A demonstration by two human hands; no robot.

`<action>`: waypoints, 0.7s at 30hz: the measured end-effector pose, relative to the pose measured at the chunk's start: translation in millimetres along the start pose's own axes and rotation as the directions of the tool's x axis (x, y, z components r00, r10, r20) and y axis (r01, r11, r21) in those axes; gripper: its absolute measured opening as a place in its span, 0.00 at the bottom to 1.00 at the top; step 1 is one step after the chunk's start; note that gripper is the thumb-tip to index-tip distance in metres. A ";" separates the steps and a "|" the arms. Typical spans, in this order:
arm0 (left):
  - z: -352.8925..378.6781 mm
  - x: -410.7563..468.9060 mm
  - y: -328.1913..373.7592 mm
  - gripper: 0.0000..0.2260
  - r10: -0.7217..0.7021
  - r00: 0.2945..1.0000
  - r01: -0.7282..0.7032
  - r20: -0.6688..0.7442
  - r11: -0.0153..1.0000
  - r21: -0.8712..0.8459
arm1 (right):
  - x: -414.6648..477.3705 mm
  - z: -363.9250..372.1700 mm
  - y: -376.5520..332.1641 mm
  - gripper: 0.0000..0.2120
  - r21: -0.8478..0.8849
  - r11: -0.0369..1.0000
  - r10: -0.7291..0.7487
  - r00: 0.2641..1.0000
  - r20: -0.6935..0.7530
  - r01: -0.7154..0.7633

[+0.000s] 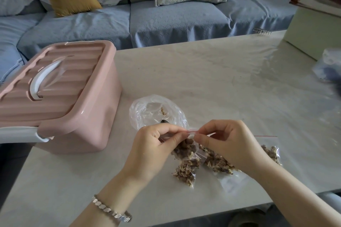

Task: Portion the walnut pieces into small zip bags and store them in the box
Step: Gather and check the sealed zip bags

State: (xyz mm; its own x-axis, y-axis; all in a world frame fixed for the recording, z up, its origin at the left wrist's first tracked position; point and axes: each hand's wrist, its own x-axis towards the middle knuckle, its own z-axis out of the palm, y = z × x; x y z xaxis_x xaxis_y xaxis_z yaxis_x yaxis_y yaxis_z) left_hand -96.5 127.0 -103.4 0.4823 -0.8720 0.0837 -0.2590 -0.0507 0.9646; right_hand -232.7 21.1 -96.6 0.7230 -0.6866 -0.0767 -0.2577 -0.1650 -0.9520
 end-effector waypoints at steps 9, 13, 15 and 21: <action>1.8 -1.9 2.0 0.04 -0.008 0.999 0.009 0.031 0.999 -0.038 | 1.1 -0.3 8.0 0.04 -0.065 0.976 -0.213 0.974 -0.076 0.208; 1.9 -1.1 4.6 0.10 0.017 0.996 -0.021 0.085 0.999 0.041 | 1.1 2.7 9.7 0.01 -0.167 0.939 -0.316 0.946 -0.078 0.300; 1.7 0.4 5.5 0.10 0.038 0.991 -0.048 0.125 0.996 0.081 | 1.6 3.1 10.7 0.02 -0.183 0.930 -0.337 0.938 -0.086 0.318; 4.9 2.5 3.6 0.05 0.191 0.971 -0.224 0.143 0.935 0.274 | -1.6 3.1 13.0 0.05 -0.207 0.896 -0.418 0.903 -0.098 0.392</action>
State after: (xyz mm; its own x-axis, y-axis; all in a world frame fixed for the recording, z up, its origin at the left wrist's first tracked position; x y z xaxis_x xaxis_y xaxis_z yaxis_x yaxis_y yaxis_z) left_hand -100.4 122.2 -101.0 0.2991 -0.9261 0.2299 -0.5794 0.0152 0.8149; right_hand -235.2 22.3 -109.8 0.6982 -0.6204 0.3574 -0.0800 -0.5636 -0.8221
